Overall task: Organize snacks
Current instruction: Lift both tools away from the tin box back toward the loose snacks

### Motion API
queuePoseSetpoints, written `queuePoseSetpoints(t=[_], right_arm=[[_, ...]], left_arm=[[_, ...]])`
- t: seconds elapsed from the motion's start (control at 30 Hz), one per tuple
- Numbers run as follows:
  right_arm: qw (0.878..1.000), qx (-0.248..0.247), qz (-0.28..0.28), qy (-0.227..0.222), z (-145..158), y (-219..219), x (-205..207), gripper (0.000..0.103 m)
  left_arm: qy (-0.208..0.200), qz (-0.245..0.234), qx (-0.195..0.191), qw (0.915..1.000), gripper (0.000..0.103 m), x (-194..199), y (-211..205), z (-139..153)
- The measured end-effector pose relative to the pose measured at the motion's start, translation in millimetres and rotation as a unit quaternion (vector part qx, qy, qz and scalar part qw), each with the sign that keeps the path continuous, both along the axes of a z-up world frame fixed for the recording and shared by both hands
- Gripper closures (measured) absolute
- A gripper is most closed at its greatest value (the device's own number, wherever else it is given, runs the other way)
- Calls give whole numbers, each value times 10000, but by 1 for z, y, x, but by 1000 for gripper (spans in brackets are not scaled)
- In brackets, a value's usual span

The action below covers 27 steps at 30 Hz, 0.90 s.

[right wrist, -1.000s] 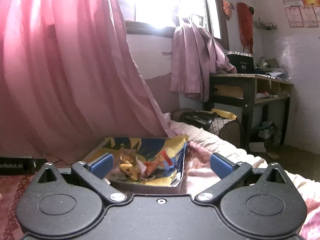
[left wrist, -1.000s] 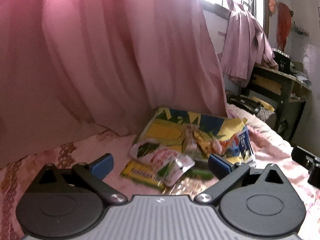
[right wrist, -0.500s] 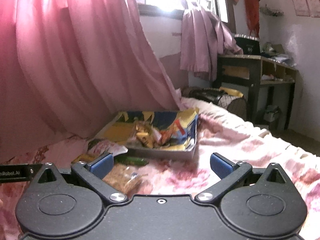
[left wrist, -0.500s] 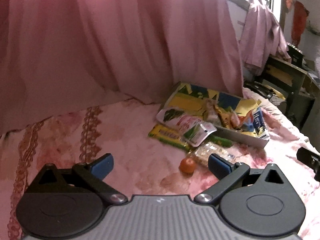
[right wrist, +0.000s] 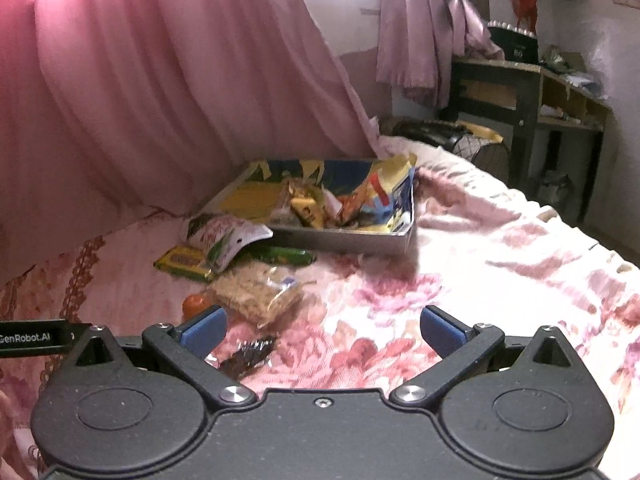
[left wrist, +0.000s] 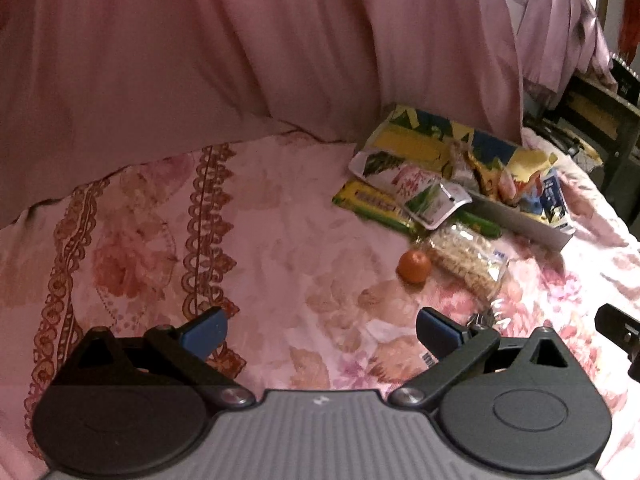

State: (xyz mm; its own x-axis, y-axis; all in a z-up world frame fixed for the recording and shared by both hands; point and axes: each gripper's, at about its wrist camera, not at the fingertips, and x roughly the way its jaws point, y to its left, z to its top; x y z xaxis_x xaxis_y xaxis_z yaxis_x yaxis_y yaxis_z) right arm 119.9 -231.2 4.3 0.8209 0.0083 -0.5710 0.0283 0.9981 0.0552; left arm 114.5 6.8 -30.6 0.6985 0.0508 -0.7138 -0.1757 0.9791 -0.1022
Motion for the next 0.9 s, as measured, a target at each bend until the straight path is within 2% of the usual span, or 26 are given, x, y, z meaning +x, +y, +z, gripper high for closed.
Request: queuePoseSetpoints(t=[0.4,0.63,0.77,0.9], right_arm=[[9959,275,50,856,-19,-3,17,1],[9839,547,270,1677,-36,-5,36,1],[9816,478,366,1811,-38,-4,43,1],[9826,157,559,1764,-35,-2,53,1]], left_arm=[[650,1,-24,9979,0,7,-2,-16],[957,-268,40,9950,0,12,-10,-26],[1115,-417,72,9929,0,15,-15,-31],[1169,-512,207,9916,0,19,-20,-33]])
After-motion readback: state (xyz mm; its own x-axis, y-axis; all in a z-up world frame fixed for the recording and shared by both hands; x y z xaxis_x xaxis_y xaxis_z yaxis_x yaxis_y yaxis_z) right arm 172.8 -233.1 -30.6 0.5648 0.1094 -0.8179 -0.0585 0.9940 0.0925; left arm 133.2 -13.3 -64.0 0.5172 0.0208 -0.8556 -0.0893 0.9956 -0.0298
